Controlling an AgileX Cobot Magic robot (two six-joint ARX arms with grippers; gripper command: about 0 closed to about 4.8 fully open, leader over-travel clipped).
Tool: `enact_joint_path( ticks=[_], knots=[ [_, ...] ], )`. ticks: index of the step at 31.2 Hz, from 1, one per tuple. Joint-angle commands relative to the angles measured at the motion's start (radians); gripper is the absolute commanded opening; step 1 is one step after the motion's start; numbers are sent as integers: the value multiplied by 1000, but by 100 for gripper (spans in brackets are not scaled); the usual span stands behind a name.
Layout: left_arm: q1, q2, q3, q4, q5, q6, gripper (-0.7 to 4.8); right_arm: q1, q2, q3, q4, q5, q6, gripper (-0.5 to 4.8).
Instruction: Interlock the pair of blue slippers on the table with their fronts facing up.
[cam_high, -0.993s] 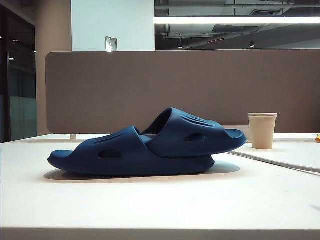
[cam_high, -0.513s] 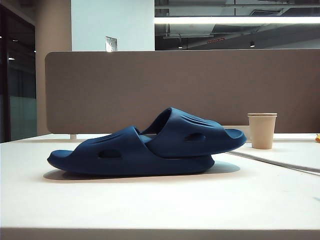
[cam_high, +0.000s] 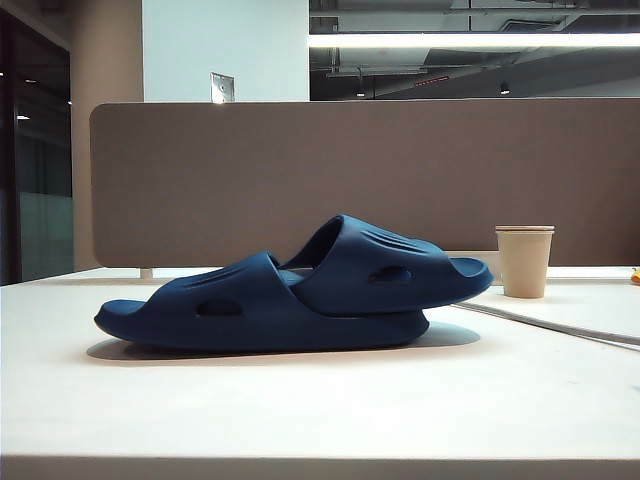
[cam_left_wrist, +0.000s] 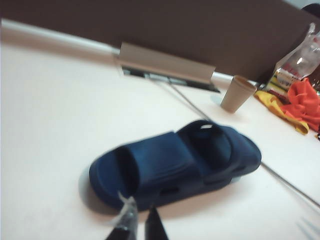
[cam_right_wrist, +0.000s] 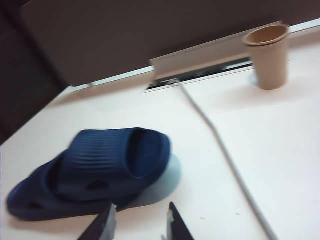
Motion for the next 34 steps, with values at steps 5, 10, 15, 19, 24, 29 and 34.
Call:
enact_joint_path(
  ticks=[5, 10, 15, 19, 24, 29, 34],
  knots=[
    [0, 0, -35, 49, 0, -21, -4, 2, 0, -47, 19, 72, -61, 49],
    [0, 0, -62, 92, -7, -20, -6, 2, -1, -76, 28, 123, -72, 41],
    [0, 0, -95, 172, -7, -9, -6, 2, -1, -92, 49, 120, -117, 39],
    [-1, 0, -147, 282, -6, 57, -6, 2, -1, -98, 53, 118, -171, 39],
    [-1, 0, -213, 354, -7, 106, -6, 2, -1, -110, 70, 116, -240, 40],
    [-1, 0, -256, 367, -7, 183, -6, 2, -1, -136, 85, 116, -283, 42],
    [-1, 0, -264, 375, -42, 208, -6, 2, -1, -168, 109, 117, -303, 45]
  ],
)
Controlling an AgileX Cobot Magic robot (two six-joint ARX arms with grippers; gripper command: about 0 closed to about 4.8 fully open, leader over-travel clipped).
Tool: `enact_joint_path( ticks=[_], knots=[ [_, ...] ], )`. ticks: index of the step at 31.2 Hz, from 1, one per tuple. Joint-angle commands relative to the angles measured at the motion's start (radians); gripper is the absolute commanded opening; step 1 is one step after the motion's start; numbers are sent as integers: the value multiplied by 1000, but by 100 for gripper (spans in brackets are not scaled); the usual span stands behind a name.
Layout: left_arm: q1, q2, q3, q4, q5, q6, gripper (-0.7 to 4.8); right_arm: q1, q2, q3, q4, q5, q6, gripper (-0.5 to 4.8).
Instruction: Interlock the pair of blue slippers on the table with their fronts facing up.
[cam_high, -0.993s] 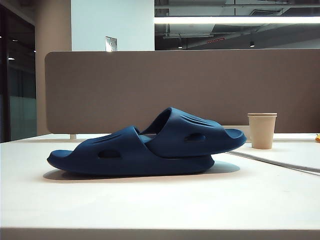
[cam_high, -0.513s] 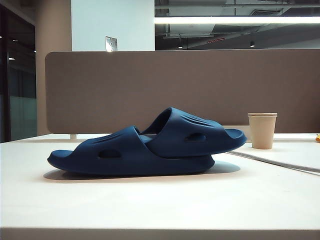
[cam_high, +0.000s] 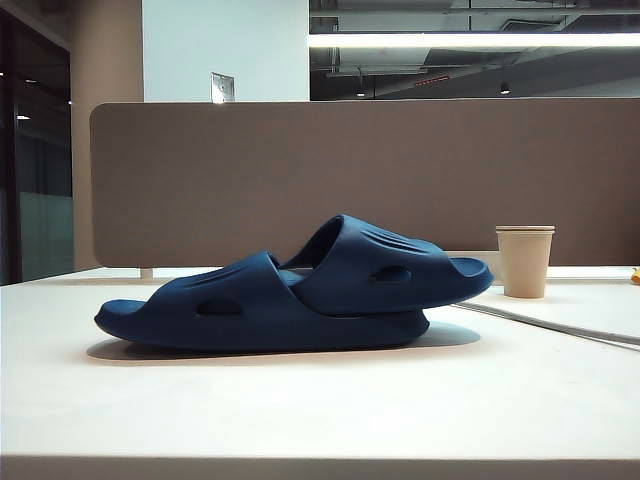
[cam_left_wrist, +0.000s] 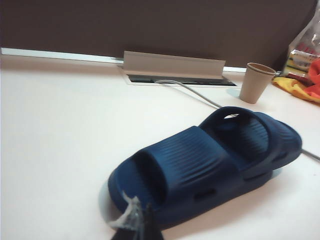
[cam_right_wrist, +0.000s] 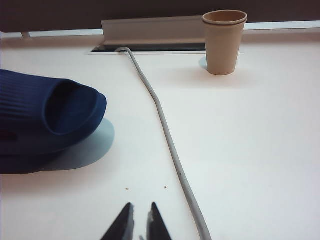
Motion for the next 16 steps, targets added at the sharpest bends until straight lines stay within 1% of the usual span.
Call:
enact_joint_path(
  ticks=[1, 4, 8, 12, 16],
  knots=[
    [-1, 0, 2, 24, -47, 25, -6, 1, 0, -16, 42, -1, -17, 45],
    [-1, 0, -3, 30, -58, 49, -6, 1, 0, -19, 42, -1, -34, 45],
    [-1, 0, -34, 63, -57, 48, -6, 1, 0, -19, 46, -2, -34, 45],
    [-1, 0, -68, 66, -57, 41, -6, 1, 0, -19, 46, -2, -34, 45],
    [-1, 0, -68, 64, -56, 41, -6, 1, 1, -19, 39, -2, -34, 45]
  ],
)
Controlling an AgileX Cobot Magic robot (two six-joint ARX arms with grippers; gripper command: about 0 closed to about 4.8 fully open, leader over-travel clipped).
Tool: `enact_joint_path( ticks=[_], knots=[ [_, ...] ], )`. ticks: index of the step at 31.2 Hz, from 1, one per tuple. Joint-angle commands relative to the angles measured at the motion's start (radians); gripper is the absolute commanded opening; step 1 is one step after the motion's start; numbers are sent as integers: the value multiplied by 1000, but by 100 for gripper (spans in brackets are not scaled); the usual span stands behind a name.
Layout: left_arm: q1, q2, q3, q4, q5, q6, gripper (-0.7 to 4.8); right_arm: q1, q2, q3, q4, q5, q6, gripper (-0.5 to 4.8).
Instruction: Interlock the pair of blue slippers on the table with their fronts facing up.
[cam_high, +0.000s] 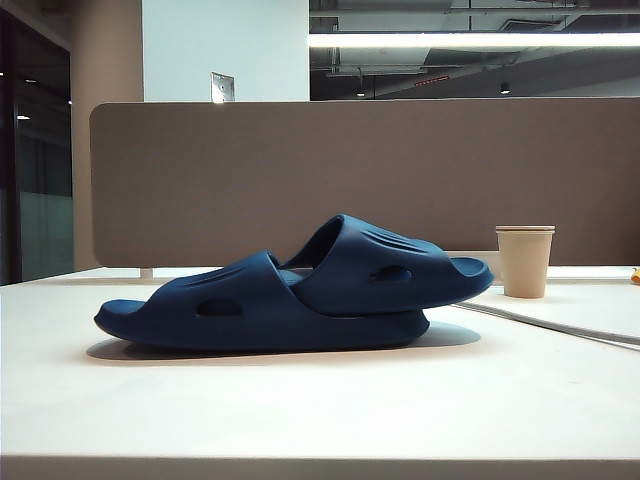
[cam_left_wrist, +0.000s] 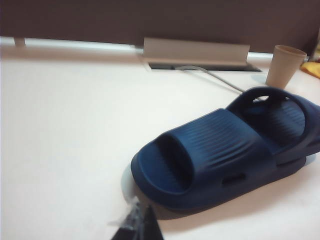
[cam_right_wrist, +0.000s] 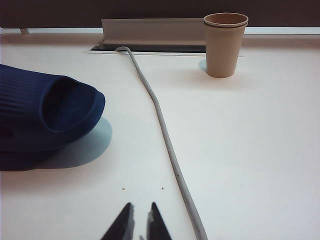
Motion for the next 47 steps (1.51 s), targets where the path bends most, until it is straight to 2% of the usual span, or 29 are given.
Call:
enact_joint_path(
  ticks=[1, 14, 43, 47],
  knots=[
    [-1, -1, 4, 29, 2, 0, -6, 1, 1, 1, 5, -2, -3, 45],
    [-1, 1, 4, -105, 2, 2, -6, 1, 1, 1, -50, -1, 6, 45],
    [0, -2, 4, -98, 5, 0, -6, 0, 1, 2, -46, 2, 26, 45],
    [24, -1, 4, -98, 8, 0, -6, 0, 0, 2, -46, 2, 27, 45]
  ],
)
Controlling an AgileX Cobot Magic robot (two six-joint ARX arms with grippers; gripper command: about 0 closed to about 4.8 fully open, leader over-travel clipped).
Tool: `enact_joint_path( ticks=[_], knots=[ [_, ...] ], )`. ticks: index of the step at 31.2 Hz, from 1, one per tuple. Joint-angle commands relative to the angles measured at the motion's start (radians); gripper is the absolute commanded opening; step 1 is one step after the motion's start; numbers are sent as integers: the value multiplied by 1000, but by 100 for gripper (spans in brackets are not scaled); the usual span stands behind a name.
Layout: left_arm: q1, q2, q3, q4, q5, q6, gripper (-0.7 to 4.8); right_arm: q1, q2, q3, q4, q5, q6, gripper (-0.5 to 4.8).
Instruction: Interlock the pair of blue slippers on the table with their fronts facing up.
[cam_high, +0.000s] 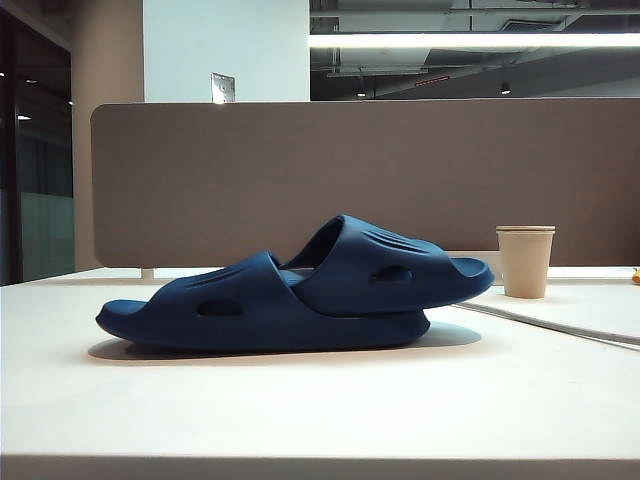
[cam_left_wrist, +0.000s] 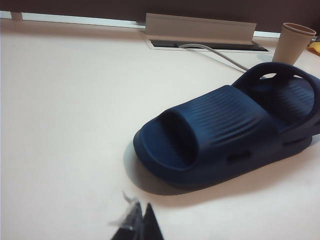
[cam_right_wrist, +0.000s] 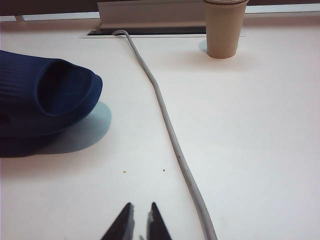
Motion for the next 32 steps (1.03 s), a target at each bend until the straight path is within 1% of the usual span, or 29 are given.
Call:
enact_joint_path(
  ticks=[1, 5, 10, 13, 32],
  knots=[
    [44, 0, 2, -12, 8, 0, -6, 1, -1, 2, 10, 0, 3, 45],
    [156, 0, 2, -12, 6, 0, -6, -14, -16, 2, 16, 0, 2, 45],
    [210, 0, 2, -12, 5, 0, -6, -72, -16, 2, 16, 0, 3, 45],
    [210, 0, 2, -12, 5, 0, -6, -101, -16, 2, 16, 0, 2, 45],
    [208, 0, 2, -12, 5, 0, -6, -100, -16, 2, 16, 0, 2, 45]
  ],
)
